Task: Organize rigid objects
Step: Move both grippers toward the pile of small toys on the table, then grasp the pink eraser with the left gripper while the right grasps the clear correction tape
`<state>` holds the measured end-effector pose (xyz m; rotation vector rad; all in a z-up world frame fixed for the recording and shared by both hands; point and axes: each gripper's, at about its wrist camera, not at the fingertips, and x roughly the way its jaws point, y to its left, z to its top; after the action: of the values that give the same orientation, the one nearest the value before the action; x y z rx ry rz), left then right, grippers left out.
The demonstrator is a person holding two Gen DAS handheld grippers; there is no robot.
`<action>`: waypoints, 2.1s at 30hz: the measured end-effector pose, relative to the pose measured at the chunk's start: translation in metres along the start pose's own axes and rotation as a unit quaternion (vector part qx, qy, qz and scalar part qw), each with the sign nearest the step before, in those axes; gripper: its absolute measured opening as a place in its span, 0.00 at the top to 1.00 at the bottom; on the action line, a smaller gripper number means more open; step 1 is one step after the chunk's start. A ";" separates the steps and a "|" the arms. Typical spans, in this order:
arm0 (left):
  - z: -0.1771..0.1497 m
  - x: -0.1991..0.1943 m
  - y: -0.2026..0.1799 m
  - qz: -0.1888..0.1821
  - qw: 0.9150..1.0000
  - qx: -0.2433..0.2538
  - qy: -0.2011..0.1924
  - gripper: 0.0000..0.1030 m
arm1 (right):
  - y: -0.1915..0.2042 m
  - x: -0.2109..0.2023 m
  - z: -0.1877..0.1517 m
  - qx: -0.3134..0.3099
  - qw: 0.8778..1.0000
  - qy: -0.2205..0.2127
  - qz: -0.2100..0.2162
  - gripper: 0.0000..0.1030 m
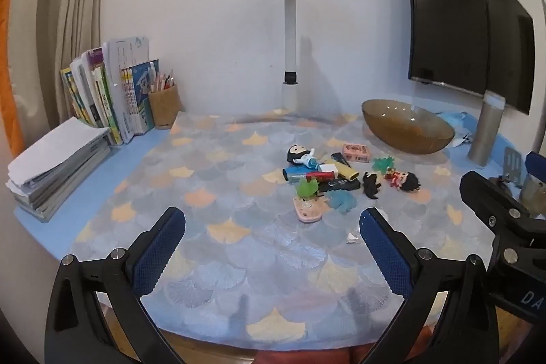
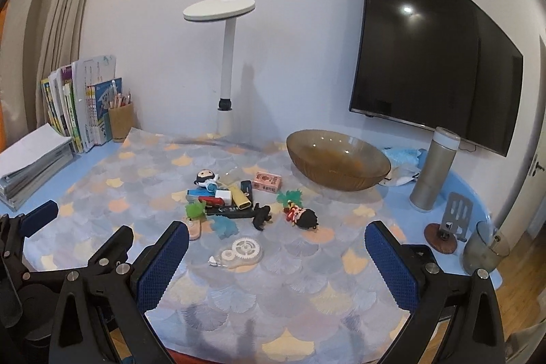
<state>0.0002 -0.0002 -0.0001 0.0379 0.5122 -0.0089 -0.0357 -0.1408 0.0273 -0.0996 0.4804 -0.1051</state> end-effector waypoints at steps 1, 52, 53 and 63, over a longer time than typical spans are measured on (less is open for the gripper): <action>0.000 0.003 -0.003 0.007 1.000 0.004 0.000 0.01 | -0.002 0.005 -0.001 0.000 1.000 0.003 0.001 0.00; 0.003 0.197 -0.028 -0.120 0.967 0.053 0.219 0.56 | 0.043 0.191 -0.048 -0.038 0.970 0.201 0.132 0.48; 0.003 0.195 -0.028 -0.120 0.967 0.055 0.216 0.61 | 0.039 0.190 -0.049 -0.039 0.968 0.204 0.139 0.50; 0.000 0.182 -0.018 -0.155 0.963 0.030 0.218 0.61 | -0.026 0.187 -0.051 -0.016 0.963 0.214 0.163 0.58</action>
<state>0.1583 -0.0176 -0.0896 0.0191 0.9543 -0.3285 0.1036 -0.1937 -0.0999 -0.0272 0.9251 0.2090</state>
